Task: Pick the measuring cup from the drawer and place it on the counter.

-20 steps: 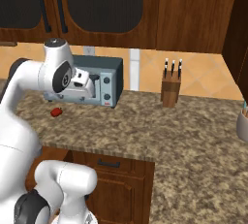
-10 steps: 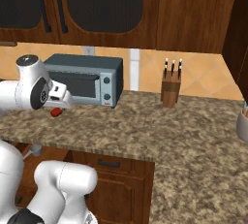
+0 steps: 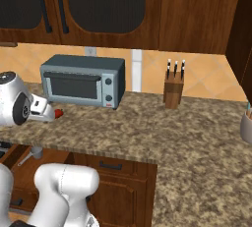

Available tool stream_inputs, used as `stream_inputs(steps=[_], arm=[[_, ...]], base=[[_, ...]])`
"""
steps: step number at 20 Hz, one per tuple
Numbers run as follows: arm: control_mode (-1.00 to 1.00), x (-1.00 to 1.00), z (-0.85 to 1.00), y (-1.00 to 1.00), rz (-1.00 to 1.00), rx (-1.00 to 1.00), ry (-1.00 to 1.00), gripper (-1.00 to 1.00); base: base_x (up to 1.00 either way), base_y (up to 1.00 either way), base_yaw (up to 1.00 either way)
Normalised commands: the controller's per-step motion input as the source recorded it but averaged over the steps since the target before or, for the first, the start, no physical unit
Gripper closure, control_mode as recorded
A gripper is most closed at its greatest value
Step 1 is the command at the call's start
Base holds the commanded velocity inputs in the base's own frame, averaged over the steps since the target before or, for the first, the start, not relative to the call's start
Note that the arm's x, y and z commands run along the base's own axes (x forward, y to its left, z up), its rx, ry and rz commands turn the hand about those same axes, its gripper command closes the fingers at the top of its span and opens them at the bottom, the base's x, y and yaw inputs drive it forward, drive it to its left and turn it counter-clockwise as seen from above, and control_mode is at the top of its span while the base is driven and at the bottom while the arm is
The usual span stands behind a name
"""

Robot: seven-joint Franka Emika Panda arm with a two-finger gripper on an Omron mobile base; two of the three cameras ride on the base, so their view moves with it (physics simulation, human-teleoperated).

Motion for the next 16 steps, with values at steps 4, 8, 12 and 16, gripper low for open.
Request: stream_inputs(steps=[4,8,12,16], arm=[[-1.0,0.0,-0.51,0.65,0.04,0.0,0.01,-1.0],[-1.0,0.02,-0.47,0.61,0.06,0.0,0.04,-1.0],[-1.0,0.1,-0.43,0.52,0.03,0.0,0.07,-1.0],[-1.0,0.09,-0.47,0.47,0.0,0.0,0.11,-1.0]], base=[[0.0,0.0,0.0],[0.0,0.0,0.0],[0.0,0.0,0.0],[0.0,0.0,0.0]])
